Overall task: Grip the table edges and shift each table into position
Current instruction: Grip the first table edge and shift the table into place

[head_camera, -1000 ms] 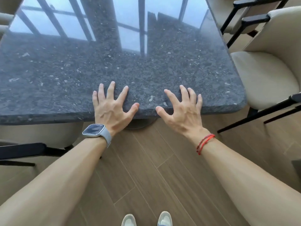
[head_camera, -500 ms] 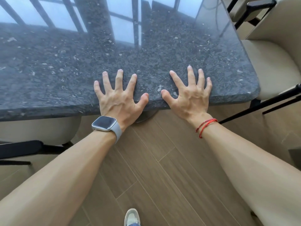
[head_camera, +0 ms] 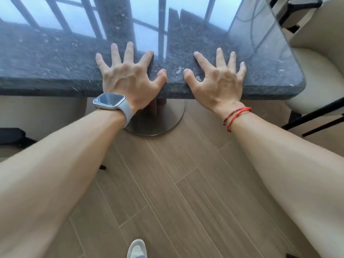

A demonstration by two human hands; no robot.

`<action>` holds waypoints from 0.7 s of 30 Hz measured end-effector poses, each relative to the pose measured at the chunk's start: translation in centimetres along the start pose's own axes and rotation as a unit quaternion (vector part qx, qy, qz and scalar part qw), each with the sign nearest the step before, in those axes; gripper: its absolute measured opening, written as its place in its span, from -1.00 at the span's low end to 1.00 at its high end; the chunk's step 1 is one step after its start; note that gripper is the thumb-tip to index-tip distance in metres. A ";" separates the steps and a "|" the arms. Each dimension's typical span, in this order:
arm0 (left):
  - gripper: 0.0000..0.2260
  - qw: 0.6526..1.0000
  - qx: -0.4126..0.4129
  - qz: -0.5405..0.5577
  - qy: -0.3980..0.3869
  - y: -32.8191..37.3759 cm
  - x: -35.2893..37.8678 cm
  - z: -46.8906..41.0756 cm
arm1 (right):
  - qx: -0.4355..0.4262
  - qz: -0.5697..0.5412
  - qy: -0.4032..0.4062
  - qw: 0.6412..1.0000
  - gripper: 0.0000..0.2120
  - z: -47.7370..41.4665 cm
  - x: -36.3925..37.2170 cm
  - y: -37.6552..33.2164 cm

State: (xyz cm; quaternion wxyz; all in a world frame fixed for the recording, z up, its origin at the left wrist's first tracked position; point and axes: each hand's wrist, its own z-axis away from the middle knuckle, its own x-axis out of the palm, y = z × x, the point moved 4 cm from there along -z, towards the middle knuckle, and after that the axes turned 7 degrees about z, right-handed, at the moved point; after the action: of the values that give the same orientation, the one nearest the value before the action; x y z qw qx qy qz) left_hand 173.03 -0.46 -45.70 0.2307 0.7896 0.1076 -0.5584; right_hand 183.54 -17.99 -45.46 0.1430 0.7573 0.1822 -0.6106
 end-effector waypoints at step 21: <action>-0.36 1.000 -0.002 -0.013 0.004 -0.1 0.1 -0.3 | -0.001 -0.007 0.033 0.999 -0.39 0.1 0.0 -0.1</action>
State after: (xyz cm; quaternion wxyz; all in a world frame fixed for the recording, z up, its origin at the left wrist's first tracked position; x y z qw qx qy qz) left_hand 173.23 -0.26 -45.74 0.2246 0.7902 0.1196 -0.5576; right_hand 183.35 -17.95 -45.45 0.1331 0.7754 0.1926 -0.5865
